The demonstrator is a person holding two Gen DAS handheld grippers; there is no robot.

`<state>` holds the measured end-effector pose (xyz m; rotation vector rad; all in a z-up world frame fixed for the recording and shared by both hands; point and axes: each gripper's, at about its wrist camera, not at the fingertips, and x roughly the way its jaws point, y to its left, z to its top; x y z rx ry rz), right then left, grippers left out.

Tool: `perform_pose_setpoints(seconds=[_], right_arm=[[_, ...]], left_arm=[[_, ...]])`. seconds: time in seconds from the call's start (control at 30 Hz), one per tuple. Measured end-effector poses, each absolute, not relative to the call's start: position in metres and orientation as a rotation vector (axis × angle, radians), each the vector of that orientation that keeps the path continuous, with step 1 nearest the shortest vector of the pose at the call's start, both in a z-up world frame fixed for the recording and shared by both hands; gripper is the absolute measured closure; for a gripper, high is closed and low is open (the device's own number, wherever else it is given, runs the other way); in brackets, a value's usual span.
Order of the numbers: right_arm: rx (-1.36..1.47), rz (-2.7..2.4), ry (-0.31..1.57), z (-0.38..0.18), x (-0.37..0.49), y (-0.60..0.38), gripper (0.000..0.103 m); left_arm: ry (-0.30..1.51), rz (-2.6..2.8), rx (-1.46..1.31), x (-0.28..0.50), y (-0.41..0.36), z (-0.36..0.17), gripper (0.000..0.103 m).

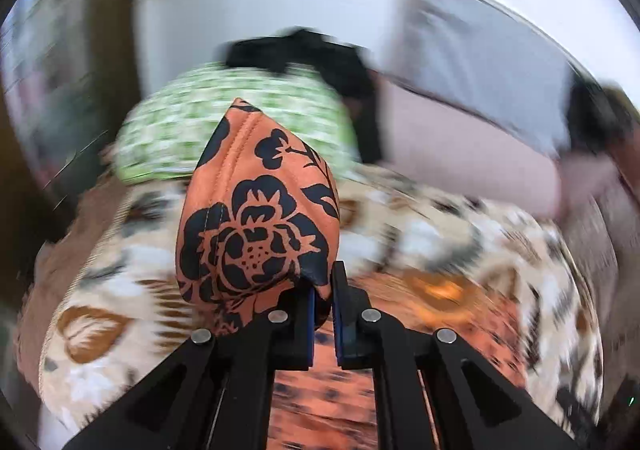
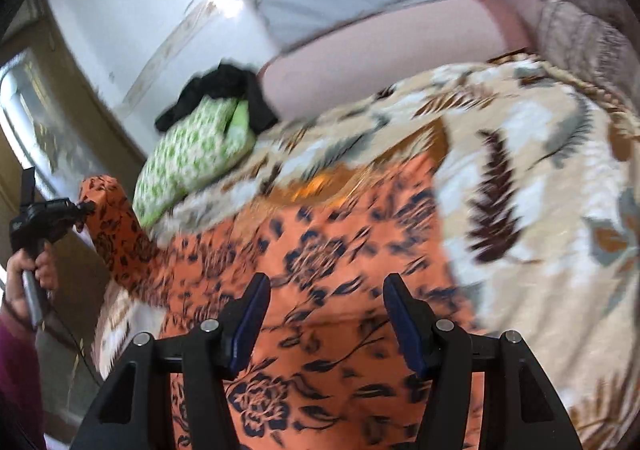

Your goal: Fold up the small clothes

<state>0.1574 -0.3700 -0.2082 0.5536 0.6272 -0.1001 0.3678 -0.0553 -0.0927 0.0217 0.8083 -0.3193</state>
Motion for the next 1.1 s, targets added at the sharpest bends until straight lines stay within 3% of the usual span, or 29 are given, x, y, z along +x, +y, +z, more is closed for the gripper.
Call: perform_pose_setpoints(seconds=[0.23,0.33,0.37,0.4,0.47,0.63,0.87,1.1], right_arm=[[0.681,-0.171,0.520,-0.200,0.126,-0.436,0.040],[0.719,-0.192,0.517,-0.203,0.120,-0.456,0.040],[0.734,-0.193,0.522,-0.204,0.120,-0.461,0.039],[0.756,-0.186,0.529,-0.206,0.120,-0.465,0.033],[0.826,-0.142,0.541,-0.211,0.119,-0.471,0.030],[0.839,-0.078,0.583,-0.220,0.132,-0.460,0.030],[0.890,-0.034,0.700,-0.249,0.180,-0.440,0.030],[0.721,-0.132,0.844,-0.263,0.256,-0.428,0.030]], left_arm=[[0.989,-0.621,0.261,0.294,-0.243,-0.157,0.095],[1.067,-0.698,0.307,0.266,-0.273,-0.182,0.090],[1.079,-0.705,0.302,0.265,-0.273,-0.187,0.075],[1.090,-0.706,0.270,0.265,-0.263,-0.189,0.054],[1.083,-0.707,0.189,0.259,-0.238,-0.185,0.039],[0.976,-0.496,0.052,0.288,-0.147,-0.187,0.036],[0.952,-0.088,-0.015,0.347,-0.041,-0.234,0.036],[1.077,-0.040,-0.013,0.362,-0.020,-0.289,0.034]])
